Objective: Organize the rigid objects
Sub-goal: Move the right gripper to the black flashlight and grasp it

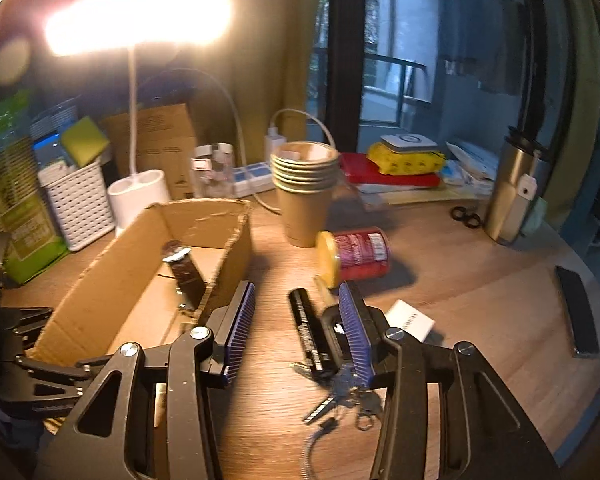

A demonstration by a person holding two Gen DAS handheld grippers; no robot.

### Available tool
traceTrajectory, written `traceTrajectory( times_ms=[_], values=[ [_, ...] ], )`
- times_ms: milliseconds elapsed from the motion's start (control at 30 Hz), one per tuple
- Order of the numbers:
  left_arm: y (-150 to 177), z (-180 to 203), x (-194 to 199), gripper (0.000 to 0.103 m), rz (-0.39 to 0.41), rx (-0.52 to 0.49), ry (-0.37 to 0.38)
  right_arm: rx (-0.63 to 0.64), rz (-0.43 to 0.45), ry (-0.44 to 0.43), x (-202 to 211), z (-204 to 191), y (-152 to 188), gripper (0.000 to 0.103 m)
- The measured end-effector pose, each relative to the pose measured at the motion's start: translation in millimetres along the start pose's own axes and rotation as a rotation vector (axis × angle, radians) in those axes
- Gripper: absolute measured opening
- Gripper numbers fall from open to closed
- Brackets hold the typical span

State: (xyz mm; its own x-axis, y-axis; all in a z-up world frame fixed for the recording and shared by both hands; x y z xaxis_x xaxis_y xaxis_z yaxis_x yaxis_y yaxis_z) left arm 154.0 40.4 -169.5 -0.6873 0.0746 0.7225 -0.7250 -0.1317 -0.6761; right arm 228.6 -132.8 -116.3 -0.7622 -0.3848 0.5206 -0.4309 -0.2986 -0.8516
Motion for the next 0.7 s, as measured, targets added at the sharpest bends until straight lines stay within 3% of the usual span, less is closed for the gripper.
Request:
traceTrajectory(
  times_ms=[467, 700],
  values=[
    [0, 0, 0, 0.051, 0.000, 0.000, 0.000, -0.007, -0.070, 0.031, -24, 7, 20, 0.047],
    [0, 0, 0, 0.051, 0.000, 0.000, 0.000, 0.041, -0.096, -0.024, -32, -7, 26, 0.047]
  ],
)
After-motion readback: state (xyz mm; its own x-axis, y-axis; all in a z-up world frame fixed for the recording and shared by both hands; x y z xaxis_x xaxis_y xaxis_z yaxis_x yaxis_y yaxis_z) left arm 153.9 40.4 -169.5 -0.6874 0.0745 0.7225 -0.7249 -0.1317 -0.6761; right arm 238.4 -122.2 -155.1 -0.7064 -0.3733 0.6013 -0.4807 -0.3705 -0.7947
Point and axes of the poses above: each gripper's, at about its wrist camera, not at the fingertips, and x roughly against the way its jaws point, z to its right, y to its underside, the point moved 2 cm from there along -x, roughly the way its jaws point, and after that the axes turned 5 degrees about z, right-handed, at the moved point
